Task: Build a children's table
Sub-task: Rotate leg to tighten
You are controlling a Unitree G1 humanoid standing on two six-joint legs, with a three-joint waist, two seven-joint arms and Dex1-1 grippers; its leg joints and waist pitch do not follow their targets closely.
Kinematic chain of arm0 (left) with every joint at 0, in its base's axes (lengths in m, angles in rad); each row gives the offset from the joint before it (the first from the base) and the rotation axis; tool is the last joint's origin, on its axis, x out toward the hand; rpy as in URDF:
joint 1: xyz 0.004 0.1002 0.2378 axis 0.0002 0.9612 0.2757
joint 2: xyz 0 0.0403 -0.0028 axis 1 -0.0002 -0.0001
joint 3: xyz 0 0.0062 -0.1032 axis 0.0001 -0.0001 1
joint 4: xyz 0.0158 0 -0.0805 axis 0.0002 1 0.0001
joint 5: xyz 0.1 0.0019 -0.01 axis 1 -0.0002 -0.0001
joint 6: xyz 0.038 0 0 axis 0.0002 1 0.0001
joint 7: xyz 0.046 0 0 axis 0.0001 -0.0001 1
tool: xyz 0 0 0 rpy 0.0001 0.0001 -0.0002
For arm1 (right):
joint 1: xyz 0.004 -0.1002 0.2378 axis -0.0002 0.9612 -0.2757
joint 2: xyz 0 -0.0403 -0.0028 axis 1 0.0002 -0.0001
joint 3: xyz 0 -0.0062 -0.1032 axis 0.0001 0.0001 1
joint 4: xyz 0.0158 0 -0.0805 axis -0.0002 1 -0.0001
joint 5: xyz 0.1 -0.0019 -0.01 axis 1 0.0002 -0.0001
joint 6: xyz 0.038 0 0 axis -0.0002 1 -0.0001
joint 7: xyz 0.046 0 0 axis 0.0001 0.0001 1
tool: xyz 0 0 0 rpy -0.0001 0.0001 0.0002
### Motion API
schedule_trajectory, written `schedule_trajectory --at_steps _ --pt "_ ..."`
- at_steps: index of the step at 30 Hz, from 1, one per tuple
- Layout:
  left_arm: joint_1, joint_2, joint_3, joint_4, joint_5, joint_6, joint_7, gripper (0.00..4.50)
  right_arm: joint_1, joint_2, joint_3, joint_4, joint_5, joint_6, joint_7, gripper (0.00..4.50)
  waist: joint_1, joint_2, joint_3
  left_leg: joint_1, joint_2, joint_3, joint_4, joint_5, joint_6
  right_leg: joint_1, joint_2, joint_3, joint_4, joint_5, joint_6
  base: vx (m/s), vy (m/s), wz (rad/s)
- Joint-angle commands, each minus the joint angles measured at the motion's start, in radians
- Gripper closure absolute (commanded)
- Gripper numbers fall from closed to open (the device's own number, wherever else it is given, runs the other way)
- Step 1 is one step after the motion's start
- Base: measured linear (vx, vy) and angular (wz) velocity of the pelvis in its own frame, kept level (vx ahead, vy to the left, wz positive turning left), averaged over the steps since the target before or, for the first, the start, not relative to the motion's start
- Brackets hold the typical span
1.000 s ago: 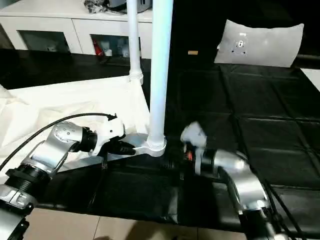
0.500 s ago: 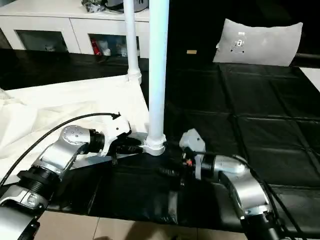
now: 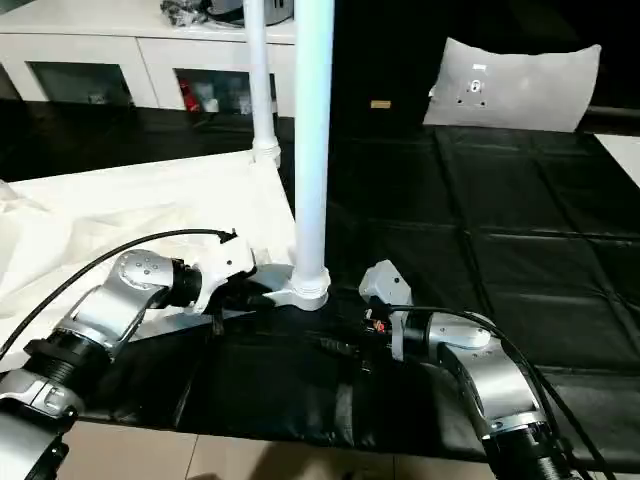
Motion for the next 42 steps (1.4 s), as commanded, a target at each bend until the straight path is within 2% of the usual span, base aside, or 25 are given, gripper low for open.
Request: schedule_trajectory --at_steps 1,5,8,9,11,12,13,14,17,18,19,22,23,25,32,34,36,38,42 --pt "0.005 0.004 0.013 0.01 -0.008 -0.014 0.004 4.34 -0.024 -0.007 0.001 -0.009 0.0 -0.012 -0.001 0.0 0.004 -0.017 -0.054 -0.01 0.02 -0.001 -0.072 -0.194 0.075 0.057 -0.058 0.045 -0.102 -0.503 -0.065 0.0 0.0 0.0" --pt "0.018 0.006 0.003 -0.006 -0.024 -0.047 -0.039 4.45 -0.057 -0.01 -0.021 0.014 0.015 -0.027 0.009 0.0 0.004 -0.016 -0.057 -0.011 0.023 -0.002 -0.073 -0.176 0.079 0.058 -0.059 0.047 -0.096 -0.463 -0.08 0.0 0.0 0.0" --pt "0.031 0.02 -0.015 -0.023 -0.033 -0.101 -0.095 4.45 -0.099 -0.018 -0.033 0.04 0.028 -0.04 0.037 0.0 0.005 -0.014 -0.062 -0.01 0.026 -0.001 -0.072 -0.147 0.088 0.06 -0.059 0.052 -0.083 -0.377 -0.117 0.0 0.0 0.0" --pt "0.032 0.023 -0.018 -0.027 -0.037 -0.112 -0.109 4.45 -0.113 -0.018 -0.038 0.051 0.033 -0.042 0.044 0.0 0.006 -0.018 -0.063 -0.01 0.027 0.0 -0.071 -0.139 0.092 0.061 -0.059 0.053 -0.081 -0.361 -0.124 0.0 0.0 0.0" --pt "0.034 0.026 -0.021 -0.032 -0.044 -0.124 -0.127 4.45 -0.128 -0.02 -0.042 0.063 0.037 -0.047 0.052 0.0 0.01 -0.015 -0.064 -0.01 0.029 0.001 -0.071 -0.116 0.096 0.062 -0.06 0.055 -0.074 -0.322 -0.146 0.0 0.0 0.0" --pt "0.036 0.027 -0.022 -0.037 -0.051 -0.124 -0.142 4.45 -0.14 -0.023 -0.042 0.074 0.039 -0.049 0.063 0.0 0.011 -0.015 -0.064 -0.01 0.029 0.002 -0.07 -0.109 0.097 0.062 -0.059 0.056 -0.072 -0.308 -0.151 0.0 0.0 0.0" --pt "0.036 0.03 -0.027 -0.041 -0.055 -0.136 -0.166 4.45 -0.155 -0.031 -0.038 0.09 0.038 -0.057 0.083 0.0 0.014 -0.019 -0.066 -0.009 0.029 0.004 -0.069 -0.099 0.103 0.063 -0.06 0.057 -0.066 -0.277 -0.171 0.0 0.0 0.0" --pt "0.037 0.032 -0.029 -0.043 -0.057 -0.137 -0.176 4.45 -0.159 -0.034 -0.034 0.093 0.037 -0.057 0.091 0.0 0.016 -0.018 -0.065 -0.008 0.029 0.005 -0.069 -0.101 0.104 0.062 -0.06 0.057 -0.066 -0.276 -0.175 0.0 0.0 0.0" --pt "0.039 0.041 -0.037 -0.04 -0.05 -0.165 -0.206 4.45 -0.168 -0.047 -0.01 0.113 0.031 -0.066 0.127 0.0 0.023 -0.016 -0.063 -0.007 0.031 0.006 -0.07 -0.112 0.102 0.063 -0.061 0.058 -0.068 -0.291 -0.171 0.0 0.0 0.0" --pt "0.04 0.044 -0.039 -0.04 -0.05 -0.171 -0.218 4.45 -0.172 -0.049 -0.003 0.122 0.027 -0.067 0.134 0.0 0.023 -0.021 -0.062 -0.008 0.031 0.007 -0.07 -0.121 0.099 0.063 -0.061 0.057 -0.07 -0.306 -0.164 0.0 0.0 0.0" --pt "0.042 0.046 -0.042 -0.043 -0.054 -0.181 -0.233 4.45 -0.176 -0.049 0.003 0.129 0.022 -0.068 0.138 0.0 0.025 -0.016 -0.061 -0.007 0.03 0.007 -0.071 -0.13 0.095 0.063 -0.062 0.057 -0.073 -0.33 -0.159 0.0 0.0 0.0" --pt "0.048 0.062 -0.061 -0.063 -0.061 -0.188 -0.291 4.45 -0.195 -0.037 0.007 0.151 0.036 -0.057 0.169 0.0 0.029 -0.016 -0.061 -0.005 0.032 0.008 -0.072 -0.138 0.088 0.061 -0.063 0.058 -0.074 -0.353 -0.152 0.0 0.0 0.0" --pt "0.048 0.064 -0.065 -0.064 -0.06 -0.191 -0.299 4.5 -0.201 -0.033 0.004 0.159 0.041 -0.054 0.176 0.3 0.031 -0.016 -0.061 -0.004 0.033 0.007 -0.072 -0.137 0.087 0.06 -0.062 0.058 -0.073 -0.351 -0.152 0.0 0.0 0.0" --pt "0.047 0.069 -0.075 -0.067 -0.06 -0.196 -0.318 4.5 -0.21 -0.027 0.004 0.169 0.05 -0.046 0.192 0.3 0.036 -0.014 -0.06 -0.001 0.035 0.009 -0.072 -0.143 0.086 0.057 -0.061 0.059 -0.072 -0.35 -0.155 0.0 0.0 0.0" --pt "0.038 0.069 -0.087 -0.058 -0.047 -0.212 -0.341 4.5 -0.219 -0.024 0.026 0.17 0.091 0.012 0.267 0.87 0.041 -0.018 -0.06 -0.005 0.035 0.008 -0.072 -0.122 0.086 0.06 -0.062 0.06 -0.067 -0.315 -0.163 0.0 0.0 0.0" --pt "0.035 0.069 -0.088 -0.051 -0.043 -0.218 -0.344 4.5 -0.221 -0.023 0.03 0.172 0.1 0.032 0.287 1.1 0.044 -0.015 -0.061 -0.004 0.036 0.008 -0.072 -0.122 0.085 0.06 -0.062 0.06 -0.066 -0.315 -0.166 0.0 0.0 0.0" --pt "0.034 0.07 -0.089 -0.049 -0.042 -0.22 -0.345 4.5 -0.223 -0.023 0.032 0.177 0.1 0.041 0.296 1.14 0.046 -0.017 -0.06 -0.005 0.035 0.008 -0.072 -0.129 0.082 0.06 -0.063 0.059 -0.068 -0.331 -0.161 0.0 0.0 0.0" --pt "0.033 0.071 -0.089 -0.048 -0.042 -0.222 -0.346 4.5 -0.226 -0.024 0.036 0.184 0.098 0.048 0.306 1.5 0.048 -0.016 -0.06 -0.004 0.035 0.008 -0.072 -0.134 0.077 0.06 -0.064 0.059 -0.07 -0.348 -0.154 0.0 0.0 0.0" --pt "0.033 0.073 -0.09 -0.049 -0.04 -0.222 -0.349 4.5 -0.232 -0.03 0.044 0.188 0.102 0.074 0.322 1.73 0.05 -0.018 -0.062 -0.004 0.035 0.008 -0.072 -0.13 0.072 0.06 -0.064 0.059 -0.069 -0.35 -0.152 0.0 0.0 0.0"
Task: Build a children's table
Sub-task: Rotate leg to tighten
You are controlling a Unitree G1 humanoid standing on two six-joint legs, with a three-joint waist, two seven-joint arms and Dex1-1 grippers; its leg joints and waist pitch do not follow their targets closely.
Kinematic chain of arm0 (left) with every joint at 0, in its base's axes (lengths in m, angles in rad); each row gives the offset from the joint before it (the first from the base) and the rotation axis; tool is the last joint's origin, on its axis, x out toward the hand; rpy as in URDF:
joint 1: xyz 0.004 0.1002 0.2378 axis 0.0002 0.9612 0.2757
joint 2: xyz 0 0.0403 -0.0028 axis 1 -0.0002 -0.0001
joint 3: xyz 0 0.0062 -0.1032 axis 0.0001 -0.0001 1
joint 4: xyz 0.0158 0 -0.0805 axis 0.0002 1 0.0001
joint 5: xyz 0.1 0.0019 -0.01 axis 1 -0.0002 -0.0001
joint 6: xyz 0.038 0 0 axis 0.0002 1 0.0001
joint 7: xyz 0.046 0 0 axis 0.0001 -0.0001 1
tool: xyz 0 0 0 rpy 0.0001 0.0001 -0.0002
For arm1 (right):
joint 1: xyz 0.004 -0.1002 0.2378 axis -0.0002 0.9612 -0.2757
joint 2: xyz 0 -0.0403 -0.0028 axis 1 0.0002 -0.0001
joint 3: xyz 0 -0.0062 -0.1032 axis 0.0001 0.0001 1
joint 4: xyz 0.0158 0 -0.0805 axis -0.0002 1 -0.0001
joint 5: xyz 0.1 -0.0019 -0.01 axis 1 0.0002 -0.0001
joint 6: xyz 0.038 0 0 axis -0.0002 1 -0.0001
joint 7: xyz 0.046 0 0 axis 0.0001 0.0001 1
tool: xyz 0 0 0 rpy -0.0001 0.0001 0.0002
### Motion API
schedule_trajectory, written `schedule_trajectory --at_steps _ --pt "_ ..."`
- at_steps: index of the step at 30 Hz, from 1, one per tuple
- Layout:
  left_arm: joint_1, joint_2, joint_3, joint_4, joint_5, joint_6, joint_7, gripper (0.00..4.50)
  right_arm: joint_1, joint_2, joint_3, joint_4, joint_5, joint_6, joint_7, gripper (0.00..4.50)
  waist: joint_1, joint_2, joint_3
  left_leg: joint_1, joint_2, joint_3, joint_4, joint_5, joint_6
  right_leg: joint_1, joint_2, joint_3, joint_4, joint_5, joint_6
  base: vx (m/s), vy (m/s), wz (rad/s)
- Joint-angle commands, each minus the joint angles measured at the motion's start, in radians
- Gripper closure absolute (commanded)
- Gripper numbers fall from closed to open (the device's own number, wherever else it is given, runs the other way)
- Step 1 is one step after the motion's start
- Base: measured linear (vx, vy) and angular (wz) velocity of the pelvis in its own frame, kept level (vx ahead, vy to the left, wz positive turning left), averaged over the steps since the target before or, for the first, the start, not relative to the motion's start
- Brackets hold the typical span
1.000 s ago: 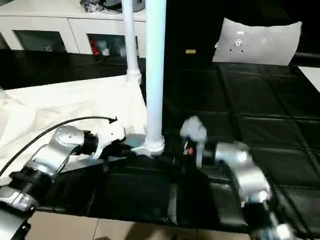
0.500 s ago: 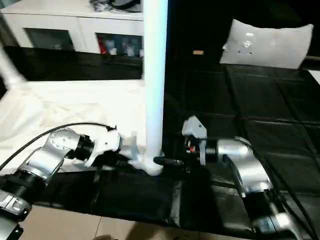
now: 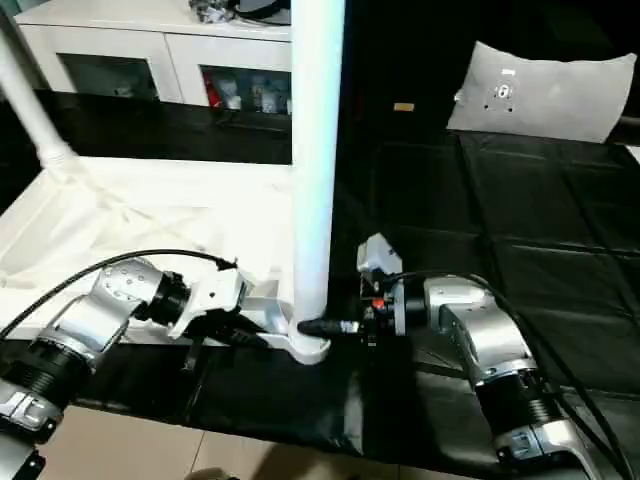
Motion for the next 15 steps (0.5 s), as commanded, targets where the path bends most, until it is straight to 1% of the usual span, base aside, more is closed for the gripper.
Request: schedule_trajectory --at_steps 1,4,6,7,10,11,12,13,14,15 --pt "-0.011 -0.004 -0.031 -0.013 0.003 -0.016 -0.032 4.5 -0.021 -0.011 0.006 0.002 0.007 0.02 0.008 1.85 -0.002 -0.014 -0.062 -0.004 0.035 0.0 -0.07 -0.129 0.072 0.06 -0.062 0.057 -0.075 -0.347 -0.154 0.0 0.0 0.0" --pt "-0.008 -0.001 -0.031 -0.015 0.005 -0.017 -0.031 4.5 -0.021 -0.012 0.009 0.001 0.005 0.031 0.016 2.05 -0.002 -0.015 -0.061 -0.006 0.035 0.0 -0.07 -0.128 0.073 0.061 -0.062 0.057 -0.074 -0.341 -0.154 0.0 0.0 0.0" --pt "-0.007 0.0 -0.03 -0.014 0.005 -0.017 -0.032 4.5 -0.021 -0.012 0.009 0.002 0.005 0.034 0.019 2.28 -0.002 -0.015 -0.061 -0.005 0.035 0.0 -0.07 -0.127 0.072 0.061 -0.063 0.057 -0.074 -0.344 -0.152 0.0 0.0 0.0" --pt "-0.007 0.0 -0.029 -0.014 0.004 -0.014 -0.031 4.5 -0.021 -0.012 0.01 0.001 0.006 0.038 0.021 2.37 -0.002 -0.017 -0.061 -0.005 0.034 0.0 -0.07 -0.128 0.071 0.06 -0.063 0.057 -0.075 -0.351 -0.149 0.0 0.0 0.0" --pt "-0.004 -0.004 -0.022 -0.016 -0.001 -0.002 -0.024 4.5 -0.019 -0.012 0.014 0.0 0.007 0.044 0.027 2.43 -0.002 -0.016 -0.06 -0.005 0.035 -0.001 -0.071 -0.129 0.07 0.06 -0.063 0.057 -0.076 -0.358 -0.146 0.0 0.0 0.0" --pt "-0.001 -0.015 -0.011 -0.024 -0.012 0.026 -0.006 4.5 -0.008 -0.008 0.015 -0.018 0.016 0.063 0.024 2.44 -0.003 -0.016 -0.059 -0.005 0.034 0.0 -0.071 -0.129 0.07 0.06 -0.062 0.057 -0.076 -0.357 -0.146 0.0 0.0 0.0" --pt "-0.001 -0.015 -0.011 -0.024 -0.012 0.026 -0.006 4.5 -0.008 -0.008 0.015 -0.018 0.016 0.063 0.024 2.44 -0.003 -0.016 -0.059 -0.005 0.035 0.0 -0.071 -0.13 0.07 0.06 -0.062 0.057 -0.076 -0.357 -0.147 0.0 0.0 0.0" --pt "0.0 -0.025 -0.003 -0.032 -0.016 0.049 0.014 4.5 0.005 -0.001 0.011 -0.037 0.024 0.08 0.012 2.45 -0.003 -0.015 -0.058 -0.004 0.035 0.0 -0.071 -0.133 0.069 0.06 -0.062 0.058 -0.078 -0.362 -0.145 0.0 0.0 0.0" --pt "-0.002 -0.05 0.016 -0.043 -0.022 0.101 0.066 4.5 0.028 0.02 0.0 -0.068 0.032 0.104 -0.035 2.45 -0.002 -0.016 -0.057 -0.004 0.036 -0.001 -0.072 -0.13 0.068 0.06 -0.062 0.059 -0.077 -0.359 -0.144 0.0 0.0 0.0" --pt "-0.002 -0.052 0.017 -0.043 -0.022 0.104 0.07 4.5 0.03 0.022 -0.001 -0.071 0.033 0.106 -0.039 2.45 -0.002 -0.016 -0.057 -0.003 0.036 0.0 -0.072 -0.131 0.067 0.058 -0.062 0.06 -0.077 -0.359 -0.144 0.0 0.0 0.0"
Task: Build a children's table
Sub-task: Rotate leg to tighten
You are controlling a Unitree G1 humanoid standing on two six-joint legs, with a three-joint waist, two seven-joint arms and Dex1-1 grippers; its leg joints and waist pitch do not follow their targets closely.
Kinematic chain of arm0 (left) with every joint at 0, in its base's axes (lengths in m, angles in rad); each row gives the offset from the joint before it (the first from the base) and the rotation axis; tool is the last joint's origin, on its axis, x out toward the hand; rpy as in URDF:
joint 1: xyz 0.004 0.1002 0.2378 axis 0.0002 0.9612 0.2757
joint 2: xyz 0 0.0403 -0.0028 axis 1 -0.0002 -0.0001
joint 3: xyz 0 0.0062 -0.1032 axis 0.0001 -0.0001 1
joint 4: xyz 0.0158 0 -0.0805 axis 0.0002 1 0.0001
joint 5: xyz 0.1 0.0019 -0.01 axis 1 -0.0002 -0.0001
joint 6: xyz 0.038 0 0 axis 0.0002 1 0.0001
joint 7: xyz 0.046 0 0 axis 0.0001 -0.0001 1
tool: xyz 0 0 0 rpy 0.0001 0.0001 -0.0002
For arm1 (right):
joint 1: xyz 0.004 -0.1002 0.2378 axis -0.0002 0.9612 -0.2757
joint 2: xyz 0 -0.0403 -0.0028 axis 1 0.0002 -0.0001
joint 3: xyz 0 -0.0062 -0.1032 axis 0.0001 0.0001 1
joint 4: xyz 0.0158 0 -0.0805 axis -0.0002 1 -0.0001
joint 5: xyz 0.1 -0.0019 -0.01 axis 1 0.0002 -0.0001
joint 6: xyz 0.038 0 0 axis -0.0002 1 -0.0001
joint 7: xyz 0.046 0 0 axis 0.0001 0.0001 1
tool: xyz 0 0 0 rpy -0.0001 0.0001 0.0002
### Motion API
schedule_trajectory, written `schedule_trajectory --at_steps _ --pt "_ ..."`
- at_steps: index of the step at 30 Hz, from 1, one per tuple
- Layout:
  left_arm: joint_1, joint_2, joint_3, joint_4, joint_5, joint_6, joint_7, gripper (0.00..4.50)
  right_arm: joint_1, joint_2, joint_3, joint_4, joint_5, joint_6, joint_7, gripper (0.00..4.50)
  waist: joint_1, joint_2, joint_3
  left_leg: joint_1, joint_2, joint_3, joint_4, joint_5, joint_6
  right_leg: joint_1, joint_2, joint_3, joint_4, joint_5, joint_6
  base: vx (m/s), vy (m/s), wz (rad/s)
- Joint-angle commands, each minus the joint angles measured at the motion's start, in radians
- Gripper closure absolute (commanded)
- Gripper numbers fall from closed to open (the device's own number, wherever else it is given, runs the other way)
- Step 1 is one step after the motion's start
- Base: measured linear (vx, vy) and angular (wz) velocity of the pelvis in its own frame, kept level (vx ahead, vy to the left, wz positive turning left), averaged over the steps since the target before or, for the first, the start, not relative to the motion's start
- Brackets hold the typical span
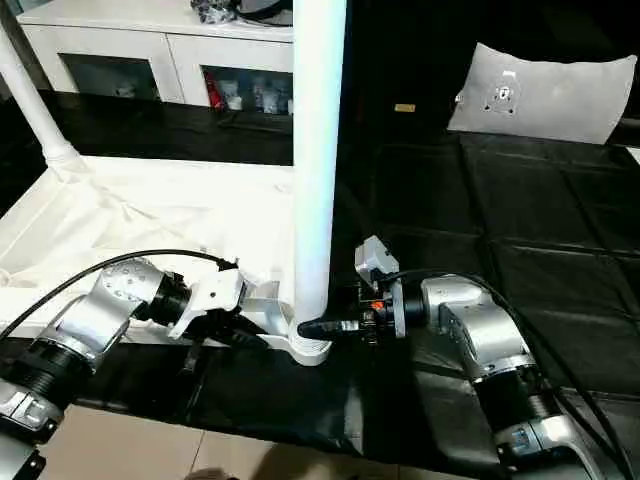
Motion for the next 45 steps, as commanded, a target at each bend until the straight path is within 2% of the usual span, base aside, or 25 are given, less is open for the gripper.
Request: schedule_trajectory --at_steps 1,3,4,7,8,9,10,12,14,16,17,18,19,20,22,28,31,32,37,38,40,41,42,44,45 --pt "-0.009 -0.047 0.021 -0.022 -0.012 0.065 0.092 4.5 0.027 0.035 0.006 -0.045 0.027 0.049 -0.059 2.46 -0.005 -0.015 -0.056 -0.004 0.035 -0.001 -0.073 -0.132 0.063 0.059 -0.061 0.059 -0.078 -0.368 -0.14 0.0 0.0 0.0" --pt "-0.019 -0.071 0.032 -0.025 0.0 0.121 0.153 4.5 0.045 0.077 -0.001 -0.065 0.012 0.045 -0.141 2.46 -0.008 -0.012 -0.053 -0.004 0.032 -0.001 -0.074 -0.145 0.052 0.057 -0.062 0.057 -0.085 -0.402 -0.126 0.0 0.0 0.0" --pt "-0.03 -0.108 0.046 -0.032 0.005 0.184 0.219 4.5 0.056 0.142 -0.015 -0.07 -0.001 0.043 -0.25 2.46 -0.011 -0.01 -0.054 -0.002 0.028 -0.002 -0.074 -0.156 0.045 0.057 -0.063 0.054 -0.089 -0.436 -0.116 0.0 0.0 0.0" --pt "-0.053 -0.187 0.079 -0.026 0.012 0.262 0.35 4.5 0.061 0.255 -0.026 -0.064 -0.032 0.059 -0.424 2.46 -0.033 -0.011 -0.051 -0.009 0.023 -0.007 -0.077 -0.174 0.025 0.06 -0.06 0.048 -0.098 -0.486 -0.084 0.0 0.0 0.0" --pt "-0.056 -0.198 0.083 -0.023 0.014 0.269 0.37 4.5 0.061 0.268 -0.026 -0.063 -0.038 0.061 -0.444 2.46 -0.038 -0.011 -0.051 -0.008 0.022 -0.007 -0.077 -0.177 0.022 0.058 -0.059 0.047 -0.098 -0.488 -0.081 0.0 0.0 0.0" --pt "-0.061 -0.212 0.088 -0.016 0.017 0.274 0.394 4.5 0.06 0.285 -0.026 -0.058 -0.047 0.058 -0.47 2.46 -0.049 -0.012 -0.051 -0.008 0.02 -0.008 -0.076 -0.185 0.026 0.057 -0.058 0.046 -0.102 -0.496 -0.078 0.0 0.0 0.0" --pt "-0.075 -0.253 0.102 0.014 0.029 0.282 0.474 4.5 0.054 0.343 -0.025 -0.033 -0.079 0.033 -0.56 2.46 -0.057 -0.008 -0.05 -0.009 0.018 -0.006 -0.075 -0.185 0.03 0.053 -0.055 0.047 -0.104 -0.489 -0.078 0.0 0.0 0.0" --pt "-0.081 -0.274 0.108 0.028 0.037 0.284 0.518 4.5 0.051 0.374 -0.026 -0.018 -0.096 0.015 -0.611 2.46 -0.064 -0.011 -0.049 -0.008 0.012 -0.006 -0.074 -0.192 0.038 0.053 -0.055 0.043 -0.11 -0.512 -0.068 0.0 0.0 0.0" --pt "-0.101 -0.344 0.134 0.066 0.056 0.294 0.654 4.5 0.013 0.48 -0.057 0.052 -0.138 -0.006 -0.81 2.46 -0.071 -0.005 -0.049 -0.008 0.013 -0.007 -0.074 -0.195 0.042 0.05 -0.055 0.043 -0.112 -0.516 -0.068 0.0 0.0 0.0" --pt "-0.121 -0.391 0.155 0.084 0.072 0.31 0.742 4.5 -0.023 0.551 -0.087 0.105 -0.172 -0.002 -0.95 2.47 -0.079 -0.002 -0.05 -0.008 0.011 -0.011 -0.077 -0.205 0.039 0.053 -0.053 0.039 -0.113 -0.524 -0.061 0.0 0.0 0.0" --pt "-0.121 -0.391 0.155 0.084 0.072 0.31 0.742 4.5 -0.023 0.551 -0.087 0.105 -0.172 -0.002 -0.95 2.47 -0.083 -0.001 -0.049 -0.01 0.012 -0.01 -0.077 -0.205 0.04 0.052 -0.052 0.04 -0.113 -0.517 -0.061 0.0 0.0 0.0" --pt "-0.132 -0.412 0.162 0.093 0.08 0.313 0.773 4.5 -0.041 0.578 -0.096 0.13 -0.196 -0.005 -1.012 2.47 -0.083 0.002 -0.053 -0.009 0.015 -0.012 -0.079 -0.195 0.043 0.056 -0.054 0.04 -0.111 -0.482 -0.071 0.0 0.0 0.0" --pt "-0.137 -0.421 0.162 0.096 0.079 0.308 0.776 4.5 -0.045 0.591 -0.105 0.139 -0.197 -0.02 -1.025 2.47 -0.084 0.004 -0.054 -0.007 0.017 -0.012 -0.08 -0.193 0.05 0.053 -0.053 0.043 -0.11 -0.443 -0.086 0.0 0.0 0.0" --pt "-0.141 -0.422 0.158 0.098 0.08 0.3 0.771 4.5 -0.044 0.593 -0.108 0.139 -0.201 -0.043 -1.026 1.92 -0.085 0.003 -0.053 -0.007 0.017 -0.011 -0.081 -0.197 0.055 0.052 -0.052 0.045 -0.11 -0.432 -0.091 0.0 0.0 0.0" --pt "-0.136 -0.41 0.146 0.088 0.08 0.287 0.736 4.5 -0.025 0.578 -0.116 0.119 -0.205 -0.102 -1.011 1.92 -0.081 0.0 -0.056 -0.007 0.018 -0.009 -0.08 -0.178 0.071 0.056 -0.054 0.05 -0.101 -0.371 -0.112 0.0 0.0 0.0" --pt "-0.095 -0.352 0.128 0.052 0.082 0.281 0.65 4.5 0.033 0.489 -0.135 0.059 -0.191 -0.165 -0.906 1.28 -0.068 0.0 -0.058 -0.014 0.022 -0.007 -0.078 -0.115 0.11 0.067 -0.058 0.055 -0.086 -0.262 -0.155 0.0 0.0 0.0" --pt "-0.063 -0.288 0.109 0.029 0.076 0.261 0.564 4.5 0.077 0.399 -0.132 0.0 -0.163 -0.182 -0.77 1.06 -0.066 0.001 -0.057 -0.013 0.022 -0.006 -0.077 -0.129 0.12 0.068 -0.056 0.055 -0.088 -0.27 -0.157 0.0 0.0 0.0" --pt "-0.057 -0.272 0.105 0.026 0.072 0.253 0.538 4.5 0.085 0.375 -0.13 -0.012 -0.152 -0.185 -0.734 0.97 -0.068 -0.003 -0.057 -0.013 0.023 -0.005 -0.078 -0.131 0.122 0.068 -0.056 0.056 -0.089 -0.273 -0.157 0.0 0.0 0.0" --pt "-0.029 -0.166 0.069 0.003 0.055 0.17 0.349 4.5 0.109 0.232 -0.116 -0.051 -0.117 -0.184 -0.519 0.54 -0.066 0.006 -0.054 -0.012 0.026 -0.007 -0.079 -0.147 0.117 0.065 -0.056 0.056 -0.09 -0.297 -0.161 0.0 0.0 0.0" --pt "-0.025 -0.142 0.058 -0.004 0.047 0.144 0.298 4.5 0.106 0.204 -0.112 -0.049 -0.116 -0.186 -0.478 0.44 -0.067 0.003 -0.055 -0.011 0.026 -0.007 -0.079 -0.152 0.118 0.065 -0.055 0.055 -0.091 -0.299 -0.161 0.0 0.0 0.0" --pt "-0.022 -0.1 0.037 -0.008 0.044 0.104 0.224 4.5 0.098 0.158 -0.103 -0.046 -0.105 -0.183 -0.403 0.44 -0.065 0.005 -0.053 -0.01 0.028 -0.008 -0.08 -0.164 0.118 0.064 -0.056 0.057 -0.089 -0.291 -0.172 0.0 0.0 0.0" --pt "-0.025 -0.068 0.019 -0.002 0.047 0.065 0.173 4.5 0.091 0.123 -0.092 -0.047 -0.09 -0.179 -0.338 0.44 -0.066 0.002 -0.054 -0.011 0.028 -0.008 -0.08 -0.162 0.118 0.065 -0.056 0.057 -0.087 -0.288 -0.174 0.0 0.0 0.0" --pt "-0.025 -0.068 0.019 -0.002 0.047 0.065 0.173 4.5 0.091 0.123 -0.092 -0.047 -0.09 -0.179 -0.338 0.44 -0.062 0.004 -0.053 -0.006 0.03 -0.006 -0.08 -0.172 0.117 0.061 -0.057 0.059 -0.088 -0.293 -0.178 0.0 0.0 0.0" --pt "-0.033 -0.03 0.012 0.018 0.018 0.01 0.059 4.5 0.071 0.06 -0.075 -0.042 -0.064 -0.165 -0.209 0.44 -0.052 0.005 -0.051 -0.005 0.031 -0.007 -0.083 -0.172 0.107 0.062 -0.057 0.058 -0.088 -0.307 -0.179 0.0 0.0 0.0" --pt "-0.033 -0.03 0.012 0.018 0.018 0.01 0.059 4.5 0.071 0.06 -0.075 -0.042 -0.064 -0.165 -0.209 0.44 -0.052 0.005 -0.051 -0.005 0.031 -0.007 -0.083 -0.172 0.107 0.062 -0.057 0.058 -0.088 -0.307 -0.179 0.0 0.0 0.0"
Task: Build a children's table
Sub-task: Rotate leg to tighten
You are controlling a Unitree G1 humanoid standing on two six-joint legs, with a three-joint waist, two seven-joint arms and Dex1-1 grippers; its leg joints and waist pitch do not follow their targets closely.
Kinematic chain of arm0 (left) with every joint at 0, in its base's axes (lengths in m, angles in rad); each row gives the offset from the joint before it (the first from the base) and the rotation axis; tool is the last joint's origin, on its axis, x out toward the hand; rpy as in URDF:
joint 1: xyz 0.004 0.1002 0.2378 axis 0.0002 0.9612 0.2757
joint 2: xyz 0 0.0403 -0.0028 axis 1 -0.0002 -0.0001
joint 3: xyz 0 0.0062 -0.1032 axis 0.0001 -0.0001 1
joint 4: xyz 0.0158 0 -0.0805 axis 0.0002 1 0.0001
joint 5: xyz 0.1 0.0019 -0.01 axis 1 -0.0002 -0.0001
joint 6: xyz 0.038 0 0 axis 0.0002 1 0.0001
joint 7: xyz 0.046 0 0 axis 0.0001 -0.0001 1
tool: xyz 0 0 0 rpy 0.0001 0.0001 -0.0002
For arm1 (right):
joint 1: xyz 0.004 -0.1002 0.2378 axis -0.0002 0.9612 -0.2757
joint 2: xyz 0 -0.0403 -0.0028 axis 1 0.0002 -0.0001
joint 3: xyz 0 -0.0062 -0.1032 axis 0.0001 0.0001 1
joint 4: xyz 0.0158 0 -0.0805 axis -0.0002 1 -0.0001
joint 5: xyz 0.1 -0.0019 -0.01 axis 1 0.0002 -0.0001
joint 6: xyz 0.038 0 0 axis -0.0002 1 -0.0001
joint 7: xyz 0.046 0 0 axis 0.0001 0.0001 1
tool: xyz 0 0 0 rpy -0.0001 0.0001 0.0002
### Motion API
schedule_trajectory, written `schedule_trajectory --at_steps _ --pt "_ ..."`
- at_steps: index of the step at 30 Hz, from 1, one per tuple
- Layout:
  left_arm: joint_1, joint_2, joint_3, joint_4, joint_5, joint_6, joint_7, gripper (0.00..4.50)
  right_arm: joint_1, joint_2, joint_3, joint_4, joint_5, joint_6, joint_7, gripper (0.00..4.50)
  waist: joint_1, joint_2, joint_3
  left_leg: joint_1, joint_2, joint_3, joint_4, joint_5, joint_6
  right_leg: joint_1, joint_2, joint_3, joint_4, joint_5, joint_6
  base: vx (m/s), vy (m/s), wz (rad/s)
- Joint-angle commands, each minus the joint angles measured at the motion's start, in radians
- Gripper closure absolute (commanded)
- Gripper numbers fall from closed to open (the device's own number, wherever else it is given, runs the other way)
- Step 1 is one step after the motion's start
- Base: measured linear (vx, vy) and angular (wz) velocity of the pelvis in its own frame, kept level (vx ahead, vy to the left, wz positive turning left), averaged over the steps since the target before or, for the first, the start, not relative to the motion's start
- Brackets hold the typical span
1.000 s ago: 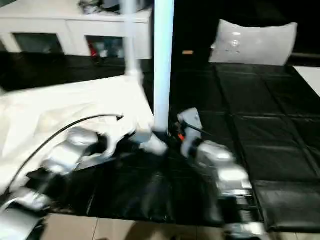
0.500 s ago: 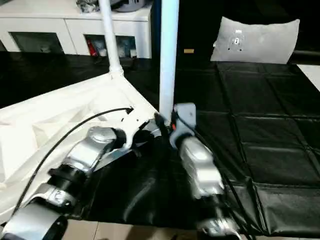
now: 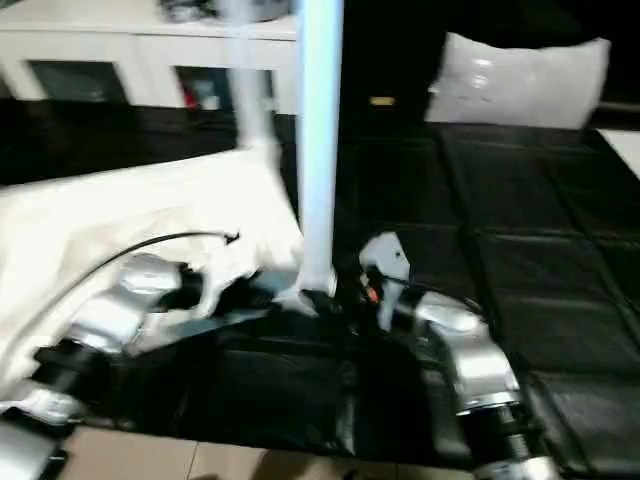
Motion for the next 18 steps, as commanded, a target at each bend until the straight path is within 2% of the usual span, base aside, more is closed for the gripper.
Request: schedule_trajectory --at_steps 1,2,3,4,5,6,11,15,16,18 --pt "-0.018 0.011 -0.04 0.0 -0.014 -0.048 -0.104 4.5 -0.023 -0.041 0.01 -0.014 0.026 0.011 0.099 0.44 0.003 -0.005 -0.05 -0.003 0.038 0.0 -0.07 -0.164 0.103 0.061 -0.059 0.057 -0.067 -0.29 -0.187 0.0 0.0 0.0" --pt "-0.021 0.018 -0.043 0.004 -0.017 -0.056 -0.126 4.5 -0.027 -0.055 0.017 -0.012 0.032 0.011 0.13 0.44 0.007 -0.004 -0.051 0.0 0.04 0.001 -0.069 -0.16 0.101 0.058 -0.059 0.059 -0.065 -0.272 -0.196 0.0 0.0 0.0" --pt "-0.022 0.025 -0.046 0.005 -0.019 -0.063 -0.145 4.5 -0.031 -0.064 0.023 -0.011 0.034 0.012 0.15 0.44 0.008 -0.008 -0.052 0.0 0.04 0.002 -0.069 -0.159 0.102 0.06 -0.059 0.059 -0.063 -0.261 -0.2 0.0 0.0 0.0" --pt "-0.025 0.036 -0.054 0.007 -0.024 -0.079 -0.172 4.5 -0.037 -0.077 0.031 -0.01 0.042 0.019 0.182 0.59 0.009 -0.008 -0.053 -0.001 0.041 0.001 -0.069 -0.153 0.101 0.061 -0.059 0.06 -0.06 -0.25 -0.204 0.0 0.0 0.0" --pt "-0.029 0.052 -0.065 0.008 -0.03 -0.099 -0.212 4.5 -0.047 -0.091 0.042 -0.007 0.052 0.031 0.225 0.7 0.012 -0.012 -0.053 -0.006 0.039 0.001 -0.068 -0.148 0.104 0.065 -0.06 0.058 -0.058 -0.252 -0.203 0.0 0.0 0.0" --pt "-0.029 0.052 -0.065 0.008 -0.03 -0.1 -0.212 4.5 -0.047 -0.092 0.042 -0.007 0.052 0.031 0.225 0.7 0.012 -0.012 -0.053 -0.006 0.039 0.001 -0.068 -0.148 0.104 0.065 -0.06 0.058 -0.058 -0.252 -0.203 0.0 0.0 0.0" --pt "-0.034 0.077 -0.087 0.004 -0.041 -0.14 -0.301 4.5 -0.075 -0.111 0.081 0.014 0.067 0.053 0.319 1.12 0.028 -0.013 -0.053 -0.001 0.042 0.006 -0.066 -0.137 0.1 0.059 -0.063 0.06 -0.06 -0.278 -0.2 0.0 0.0 0.0" --pt "-0.027 0.074 -0.091 -0.01 -0.042 -0.141 -0.315 4.5 -0.082 -0.107 0.094 0.014 0.077 0.078 0.343 1.35 0.034 -0.012 -0.054 0.001 0.044 0.005 -0.068 -0.137 0.09 0.059 -0.063 0.061 -0.058 -0.279 -0.198 0.0 0.0 0.0" --pt "-0.026 0.073 -0.093 -0.012 -0.043 -0.14 -0.316 4.5 -0.083 -0.107 0.099 0.013 0.079 0.085 0.348 1.47 0.035 -0.016 -0.054 0.001 0.044 0.006 -0.067 -0.137 0.089 0.058 -0.063 0.061 -0.058 -0.278 -0.197 0.0 0.0 0.0" --pt "-0.026 0.072 -0.094 -0.012 -0.044 -0.141 -0.317 4.5 -0.084 -0.107 0.102 0.012 0.08 0.089 0.351 1.54 0.036 -0.014 -0.054 0.0 0.044 0.005 -0.068 -0.136 0.085 0.059 -0.064 0.061 -0.057 -0.277 -0.196 0.0 0.0 0.0"
